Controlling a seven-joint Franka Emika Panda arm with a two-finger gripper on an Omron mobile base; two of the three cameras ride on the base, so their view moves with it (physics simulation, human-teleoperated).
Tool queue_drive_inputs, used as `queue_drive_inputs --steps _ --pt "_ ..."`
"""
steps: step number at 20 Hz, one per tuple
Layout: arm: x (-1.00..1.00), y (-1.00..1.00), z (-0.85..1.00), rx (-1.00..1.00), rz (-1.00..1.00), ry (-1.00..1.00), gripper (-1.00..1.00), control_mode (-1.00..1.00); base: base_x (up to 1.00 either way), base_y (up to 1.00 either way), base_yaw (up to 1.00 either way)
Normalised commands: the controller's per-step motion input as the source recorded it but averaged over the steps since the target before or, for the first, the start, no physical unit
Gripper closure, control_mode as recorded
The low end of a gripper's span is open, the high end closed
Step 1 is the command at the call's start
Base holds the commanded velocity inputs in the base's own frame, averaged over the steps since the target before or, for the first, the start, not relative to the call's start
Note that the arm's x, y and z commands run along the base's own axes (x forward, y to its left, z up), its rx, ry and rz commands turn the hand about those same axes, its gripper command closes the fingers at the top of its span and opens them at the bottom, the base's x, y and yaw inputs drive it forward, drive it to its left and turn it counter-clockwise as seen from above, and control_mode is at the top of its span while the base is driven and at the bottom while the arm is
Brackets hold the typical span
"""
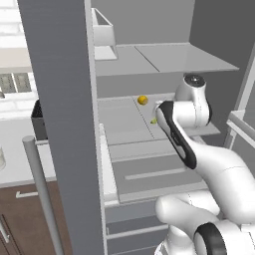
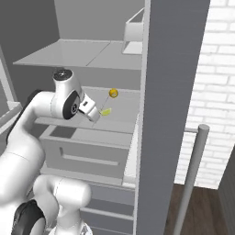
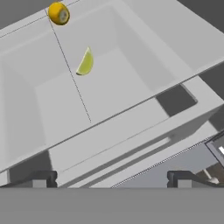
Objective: Grab a lemon wedge from the fridge and one ice cube from the ice bowl, and put them in the glass of lemonade.
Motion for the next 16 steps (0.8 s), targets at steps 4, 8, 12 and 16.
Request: queue_drive_inputs --steps 4,8,12,16 --pt "0.36 0.00 -0.16 -0.02 0.01 0.04 -1.00 -1.00 0.00 0.00 0.00" --pt "0.42 0.00 0.00 -0.07 0.00 0.09 -1.00 -1.00 0.00 0.00 0.00" --pt "0.45 0.00 0.00 -0.06 0.00 0.12 -1.00 -1.00 0.00 0.00 0.00" --pt "0.29 0.00 -0.16 -0.01 0.00 0.06 -1.00 -1.00 0.00 0.00 0.00"
